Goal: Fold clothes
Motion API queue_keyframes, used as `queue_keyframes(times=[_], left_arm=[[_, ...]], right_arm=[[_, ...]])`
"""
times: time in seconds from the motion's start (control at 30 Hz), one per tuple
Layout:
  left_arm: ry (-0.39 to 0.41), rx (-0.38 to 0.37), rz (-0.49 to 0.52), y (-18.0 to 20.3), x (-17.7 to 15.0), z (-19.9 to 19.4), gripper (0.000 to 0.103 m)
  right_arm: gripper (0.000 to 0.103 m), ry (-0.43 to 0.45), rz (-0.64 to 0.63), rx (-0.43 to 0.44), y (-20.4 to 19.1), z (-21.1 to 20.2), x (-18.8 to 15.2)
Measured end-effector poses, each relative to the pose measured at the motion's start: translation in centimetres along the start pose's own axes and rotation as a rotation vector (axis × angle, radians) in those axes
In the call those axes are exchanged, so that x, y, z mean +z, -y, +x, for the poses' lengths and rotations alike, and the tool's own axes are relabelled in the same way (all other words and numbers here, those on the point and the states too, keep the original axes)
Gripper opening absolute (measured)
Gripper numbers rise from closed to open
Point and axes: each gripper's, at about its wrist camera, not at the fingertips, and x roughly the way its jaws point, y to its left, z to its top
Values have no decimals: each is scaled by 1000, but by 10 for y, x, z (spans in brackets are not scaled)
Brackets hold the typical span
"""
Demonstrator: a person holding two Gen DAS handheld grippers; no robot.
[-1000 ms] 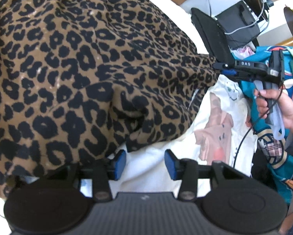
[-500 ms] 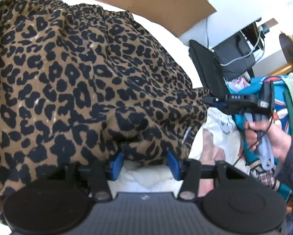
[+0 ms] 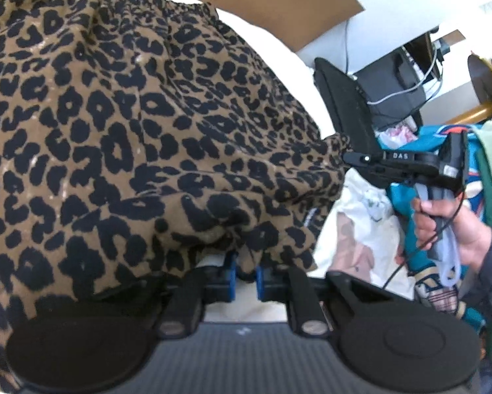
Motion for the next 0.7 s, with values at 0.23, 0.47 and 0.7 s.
queue_keyframes(times=[0.23, 0.47, 0.7], left_arm=[[-43, -63, -94, -3, -4, -31, 10], [-129, -72, -155, -16, -13, -42, 11], [-133, 8, -116, -20, -16, -38, 48]], right_arm=[[3, 51, 8, -2, 2, -36, -3], [3, 65, 33, -19, 9, -59, -13], [13, 40, 57, -89, 20, -51, -18]])
